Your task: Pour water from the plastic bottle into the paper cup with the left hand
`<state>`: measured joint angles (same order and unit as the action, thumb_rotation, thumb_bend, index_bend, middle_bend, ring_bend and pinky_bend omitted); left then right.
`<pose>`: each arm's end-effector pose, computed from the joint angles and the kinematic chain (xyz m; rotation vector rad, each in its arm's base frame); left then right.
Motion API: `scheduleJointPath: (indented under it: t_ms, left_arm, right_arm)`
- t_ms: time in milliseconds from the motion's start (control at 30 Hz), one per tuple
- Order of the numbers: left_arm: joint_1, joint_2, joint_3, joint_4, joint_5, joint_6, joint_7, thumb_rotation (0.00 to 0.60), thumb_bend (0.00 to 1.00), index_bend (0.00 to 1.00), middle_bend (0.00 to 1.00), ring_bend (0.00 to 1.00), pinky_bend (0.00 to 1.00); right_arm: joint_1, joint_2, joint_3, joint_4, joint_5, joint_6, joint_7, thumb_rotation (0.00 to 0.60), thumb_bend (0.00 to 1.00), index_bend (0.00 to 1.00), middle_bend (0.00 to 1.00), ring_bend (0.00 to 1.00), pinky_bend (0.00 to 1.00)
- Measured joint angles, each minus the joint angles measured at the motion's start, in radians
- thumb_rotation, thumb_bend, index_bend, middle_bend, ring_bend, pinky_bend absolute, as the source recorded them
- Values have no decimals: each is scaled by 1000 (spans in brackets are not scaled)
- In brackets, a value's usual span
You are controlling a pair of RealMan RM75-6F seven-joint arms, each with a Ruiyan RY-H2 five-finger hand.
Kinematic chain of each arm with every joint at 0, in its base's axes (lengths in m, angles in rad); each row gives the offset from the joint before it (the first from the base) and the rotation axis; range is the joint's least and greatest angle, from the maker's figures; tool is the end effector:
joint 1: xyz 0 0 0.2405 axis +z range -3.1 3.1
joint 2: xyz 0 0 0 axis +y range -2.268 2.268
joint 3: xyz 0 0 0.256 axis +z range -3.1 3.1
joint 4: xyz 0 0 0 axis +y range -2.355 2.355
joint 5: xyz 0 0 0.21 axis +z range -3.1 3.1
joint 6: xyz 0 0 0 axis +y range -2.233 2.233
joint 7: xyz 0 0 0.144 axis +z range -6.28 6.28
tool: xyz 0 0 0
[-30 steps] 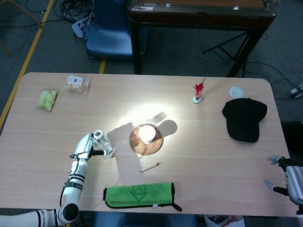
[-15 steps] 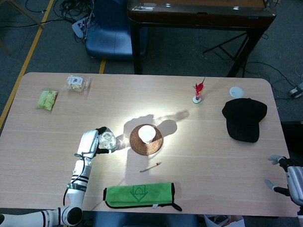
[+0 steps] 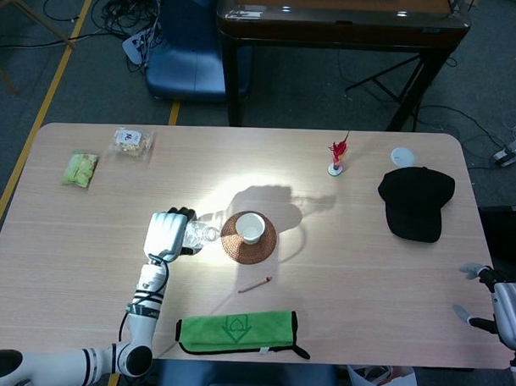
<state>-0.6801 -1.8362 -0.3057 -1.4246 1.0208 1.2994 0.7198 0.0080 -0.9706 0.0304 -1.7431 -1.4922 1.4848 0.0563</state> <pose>-0.1191 0.3325 -0.0372 -1.5225 -0.8320 -0.9228 -0.3101 -0.1522 0.1911 1.3301 -0.9950 0.8648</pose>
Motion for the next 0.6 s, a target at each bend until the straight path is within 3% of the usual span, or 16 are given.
scheduleJointPath:
  t_ms: [300,600]
  left_arm:
    - [-84,-50,-37,53,-136,-4,241,600,75,749,724,614,619]
    - [-165,-99,-62,103,-211,7,393,600,75,749,725,614,619]
  right_arm:
    - [0,7,6,5,11,-2,24,600,0,371,416,403,454]
    - [0,18,12,10,25,-8,60,600,0,371,416,403,454]
